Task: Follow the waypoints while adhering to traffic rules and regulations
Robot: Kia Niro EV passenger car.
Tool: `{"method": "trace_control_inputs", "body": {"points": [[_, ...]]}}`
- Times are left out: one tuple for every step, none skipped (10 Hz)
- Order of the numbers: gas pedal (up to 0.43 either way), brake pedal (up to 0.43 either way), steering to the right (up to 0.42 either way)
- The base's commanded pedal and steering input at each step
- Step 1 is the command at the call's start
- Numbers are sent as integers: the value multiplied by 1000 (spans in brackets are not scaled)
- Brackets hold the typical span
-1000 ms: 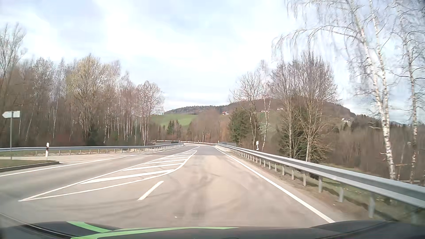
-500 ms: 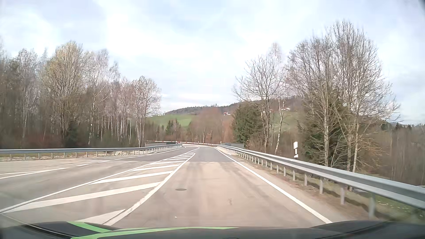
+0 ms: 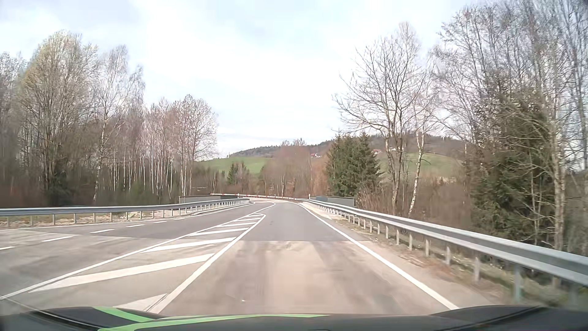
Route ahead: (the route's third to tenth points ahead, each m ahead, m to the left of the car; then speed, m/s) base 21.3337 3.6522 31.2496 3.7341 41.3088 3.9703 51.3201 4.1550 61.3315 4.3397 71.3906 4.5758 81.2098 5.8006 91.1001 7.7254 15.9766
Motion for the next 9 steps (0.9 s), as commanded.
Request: {"method": "trace_control_inputs", "body": {"points": [[0,0,-1],[0,0,-1],[0,0,-1],[0,0,-1],[0,0,-2],[0,0,-2],[0,0,-2],[0,0,-2],[0,0,-2]]}}
